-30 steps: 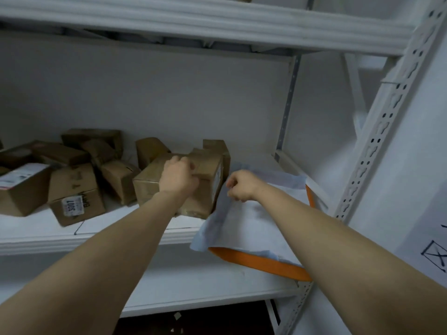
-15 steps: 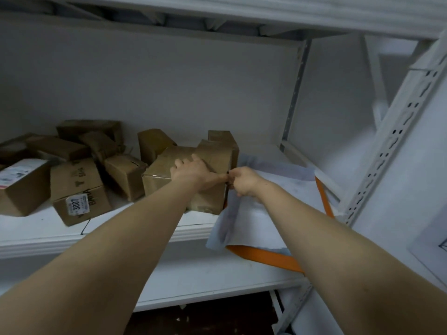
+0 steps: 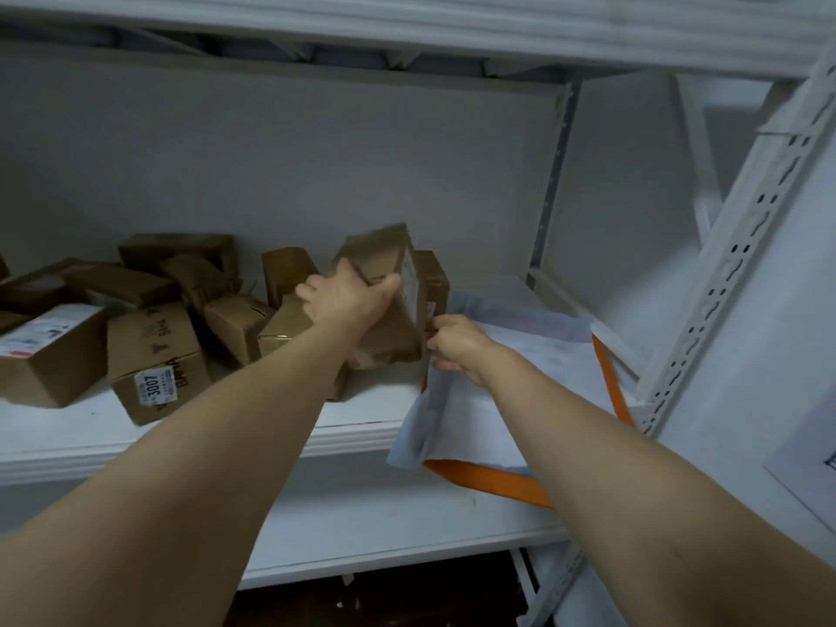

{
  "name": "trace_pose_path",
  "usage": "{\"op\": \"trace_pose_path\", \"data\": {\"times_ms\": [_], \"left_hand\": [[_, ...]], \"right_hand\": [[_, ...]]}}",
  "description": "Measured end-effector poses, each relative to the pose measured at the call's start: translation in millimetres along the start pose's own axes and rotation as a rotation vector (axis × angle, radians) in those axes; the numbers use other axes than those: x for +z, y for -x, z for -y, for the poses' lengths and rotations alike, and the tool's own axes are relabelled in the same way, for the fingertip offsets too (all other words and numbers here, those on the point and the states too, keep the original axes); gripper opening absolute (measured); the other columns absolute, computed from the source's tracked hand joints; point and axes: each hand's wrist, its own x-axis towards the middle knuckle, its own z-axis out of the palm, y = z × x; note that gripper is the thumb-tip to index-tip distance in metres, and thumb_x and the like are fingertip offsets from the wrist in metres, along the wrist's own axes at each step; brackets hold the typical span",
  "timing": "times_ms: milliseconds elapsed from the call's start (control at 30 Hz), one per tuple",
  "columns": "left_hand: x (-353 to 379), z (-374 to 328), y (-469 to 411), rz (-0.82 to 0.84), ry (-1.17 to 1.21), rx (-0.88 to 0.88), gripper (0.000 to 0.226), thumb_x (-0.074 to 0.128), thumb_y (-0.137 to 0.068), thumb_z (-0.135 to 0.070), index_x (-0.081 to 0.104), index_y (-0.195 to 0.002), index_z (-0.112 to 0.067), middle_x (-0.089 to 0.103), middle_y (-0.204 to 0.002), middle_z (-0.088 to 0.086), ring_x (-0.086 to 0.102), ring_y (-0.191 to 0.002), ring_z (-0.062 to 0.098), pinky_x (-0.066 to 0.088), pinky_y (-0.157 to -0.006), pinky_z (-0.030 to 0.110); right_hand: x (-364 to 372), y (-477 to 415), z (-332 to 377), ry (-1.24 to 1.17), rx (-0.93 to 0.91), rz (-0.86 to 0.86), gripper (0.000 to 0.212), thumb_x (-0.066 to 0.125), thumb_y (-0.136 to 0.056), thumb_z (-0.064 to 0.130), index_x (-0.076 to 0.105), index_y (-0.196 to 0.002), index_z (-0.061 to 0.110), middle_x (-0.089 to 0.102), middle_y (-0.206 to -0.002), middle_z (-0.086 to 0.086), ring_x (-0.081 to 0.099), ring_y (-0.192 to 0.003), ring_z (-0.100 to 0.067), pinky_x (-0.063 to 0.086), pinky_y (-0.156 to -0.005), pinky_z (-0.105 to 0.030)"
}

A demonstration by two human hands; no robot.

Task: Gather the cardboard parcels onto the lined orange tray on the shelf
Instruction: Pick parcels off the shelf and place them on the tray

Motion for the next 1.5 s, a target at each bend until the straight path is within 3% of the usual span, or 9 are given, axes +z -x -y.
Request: {"op": "trace_pose_path", "data": {"times_ms": [233,433,567,700,900,1167,1267,1367,1500], "left_hand": [[-25,3,5,0.015,0.670,-0.181,0.080,0.030,-0.068,-0.072,0.048,-0.135,-0.032,0.049,-0.139,0.007,0.038,-0.129,0.036,0.030,-0.110,0.051],[-15,-11,25,0.136,1.016,-0.225,0.043,0.039,-0.086,-0.056,0.054,-0.108,-0.022,0.060,-0.100,0.002,0.056,-0.095,0.020,0.045,-0.093,0.039],[2,-12,35,0.255,1.023,-0.309,0.039,0.048,-0.079,-0.049,0.057,-0.101,-0.018,0.060,-0.095,0.006,0.055,-0.083,0.021,0.044,-0.075,0.031],[17,-18,40,0.228,0.879,-0.274,0.022,0.054,-0.087,-0.025,0.062,-0.099,-0.008,0.058,-0.083,0.012,0.044,-0.056,0.018,0.033,-0.053,0.024],[35,-39,47,0.490,0.782,-0.207,0.063,0.057,-0.085,-0.051,0.045,-0.136,-0.016,0.050,-0.132,0.008,0.047,-0.121,0.030,0.041,-0.090,0.046],[60,-61,57,0.475,0.924,-0.157,0.023,0.063,-0.087,-0.011,0.057,-0.109,-0.014,0.063,-0.113,0.010,0.061,-0.103,0.026,0.056,-0.084,0.046],[63,-61,57,0.459,0.954,-0.151,0.024,0.059,-0.085,0.003,0.058,-0.106,-0.008,0.059,-0.095,0.013,0.059,-0.079,0.022,0.054,-0.086,0.050],[62,-64,62,0.472,0.978,-0.152,0.023,0.057,-0.085,0.007,0.056,-0.104,-0.005,0.059,-0.100,0.016,0.059,-0.090,0.028,0.055,-0.080,0.048],[61,-78,81,0.519,1.063,-0.112,0.027,0.074,-0.080,-0.017,0.056,-0.100,-0.014,0.064,-0.097,0.005,0.061,-0.091,0.021,0.054,-0.083,0.040]], "right_hand": [[-2,5,9,-0.489,0.133,0.043,0.083,0.057,-0.080,0.068,0.035,-0.145,0.022,0.041,-0.146,-0.018,0.044,-0.130,-0.040,0.041,-0.104,-0.050],[-15,27,17,-0.792,0.087,0.177,0.082,0.053,-0.081,0.067,0.035,-0.145,0.019,0.041,-0.147,-0.019,0.030,-0.140,-0.041,0.025,-0.111,-0.062],[-33,23,10,-0.847,0.018,0.012,0.049,0.073,-0.075,0.047,0.058,-0.112,0.019,0.061,-0.124,-0.011,0.057,-0.112,-0.029,0.050,-0.090,-0.054],[-49,14,-12,-0.334,-0.135,-0.333,0.104,0.087,-0.043,0.048,0.041,-0.134,0.029,0.052,-0.133,-0.007,0.051,-0.122,-0.028,0.050,-0.097,-0.046],[-72,26,-34,0.128,-0.233,-0.408,0.130,0.088,-0.060,0.032,0.000,-0.154,0.013,0.011,-0.154,-0.008,0.018,-0.143,-0.027,0.026,-0.115,-0.037],[-85,30,-48,0.102,-0.373,-0.384,0.105,0.092,-0.050,0.018,0.028,-0.134,0.018,0.033,-0.131,-0.001,0.037,-0.124,-0.013,0.034,-0.102,-0.019],[-98,28,-46,-0.262,-0.275,-0.320,0.053,0.084,-0.069,0.025,0.050,-0.108,0.021,0.057,-0.110,0.001,0.054,-0.100,-0.013,0.044,-0.091,-0.027],[-110,25,-45,-0.352,-0.269,-0.409,0.011,0.068,-0.087,0.017,0.060,-0.094,0.020,0.062,-0.094,0.000,0.056,-0.093,-0.017,0.044,-0.081,-0.028],[-116,31,-44,-0.308,-0.340,-0.401,0.035,0.065,-0.087,0.000,0.062,-0.122,0.004,0.065,-0.113,-0.009,0.059,-0.103,-0.016,0.047,-0.096,-0.026]]}}
